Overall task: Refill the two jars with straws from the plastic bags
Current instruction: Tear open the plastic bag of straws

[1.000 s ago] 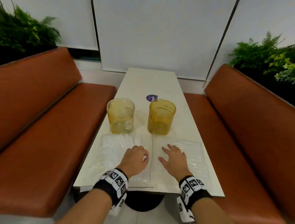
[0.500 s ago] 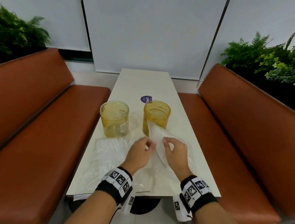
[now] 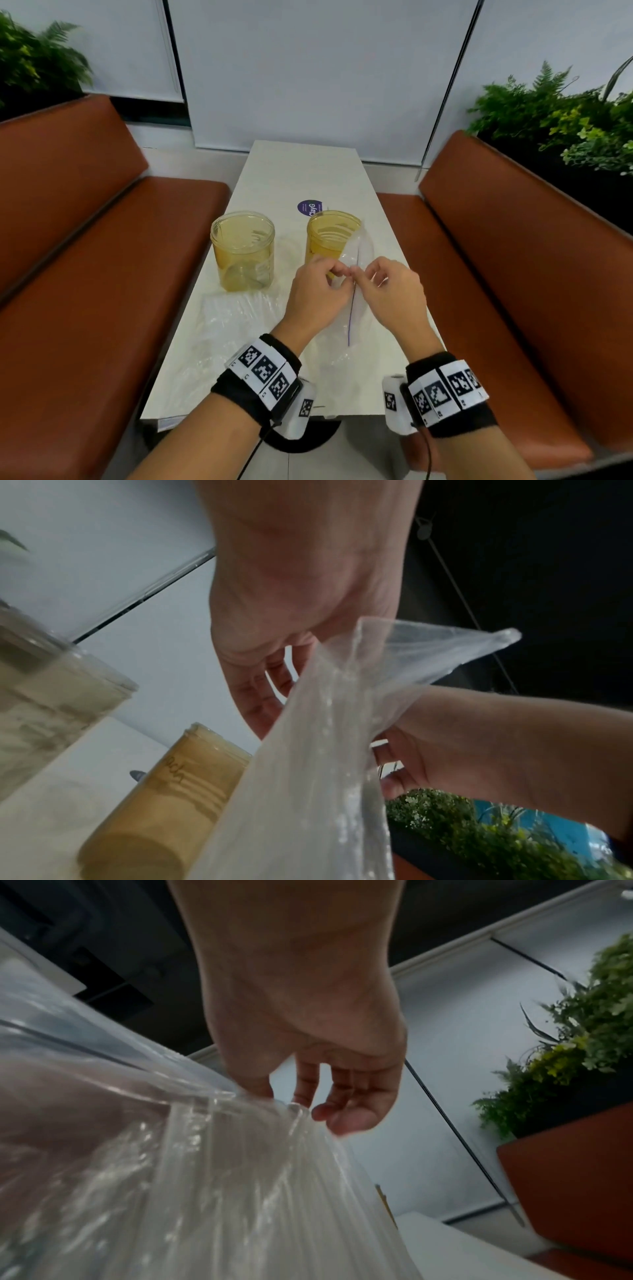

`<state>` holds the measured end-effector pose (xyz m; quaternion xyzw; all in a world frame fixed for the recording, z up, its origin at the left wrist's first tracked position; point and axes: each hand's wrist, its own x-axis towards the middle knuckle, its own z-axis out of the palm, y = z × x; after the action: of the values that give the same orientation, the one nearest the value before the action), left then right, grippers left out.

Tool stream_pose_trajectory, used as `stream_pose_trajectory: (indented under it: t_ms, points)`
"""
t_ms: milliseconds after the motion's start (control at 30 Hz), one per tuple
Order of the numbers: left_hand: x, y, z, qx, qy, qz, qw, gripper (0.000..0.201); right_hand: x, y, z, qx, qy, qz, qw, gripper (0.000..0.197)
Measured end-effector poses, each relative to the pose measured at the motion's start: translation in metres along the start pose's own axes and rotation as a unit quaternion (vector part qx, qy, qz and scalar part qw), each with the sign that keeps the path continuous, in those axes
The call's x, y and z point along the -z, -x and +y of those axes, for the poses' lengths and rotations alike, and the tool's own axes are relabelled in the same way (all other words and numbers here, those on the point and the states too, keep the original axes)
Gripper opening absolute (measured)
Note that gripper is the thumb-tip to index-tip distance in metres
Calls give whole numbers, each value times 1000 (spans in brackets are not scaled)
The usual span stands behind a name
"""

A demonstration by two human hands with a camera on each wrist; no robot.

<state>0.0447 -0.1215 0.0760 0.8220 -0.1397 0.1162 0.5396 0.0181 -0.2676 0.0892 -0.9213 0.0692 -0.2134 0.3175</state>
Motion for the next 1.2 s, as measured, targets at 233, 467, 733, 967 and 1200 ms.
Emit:
stream_pose_trajectory:
  t_ms: [233, 467, 733, 967, 1200]
  points:
    - [-2, 0, 6, 3, -15, -19, 1000, 9, 21, -15, -13, -58, 20, -60, 996, 23]
    - [5, -8, 24, 47, -34, -44, 997, 42, 30, -12, -27, -67, 3, -48, 997, 25]
    - [8, -8, 22, 66, -13, -61, 996, 24, 24, -2, -23, -62, -70, -69, 993, 14]
    - [13, -7, 10, 64, 23, -78, 995, 27, 20, 9, -17, -62, -197, -134, 969, 10]
    - [18, -3, 15, 92, 126, -126, 980, 30, 9, -1, -29, -97, -106, -64, 988, 45]
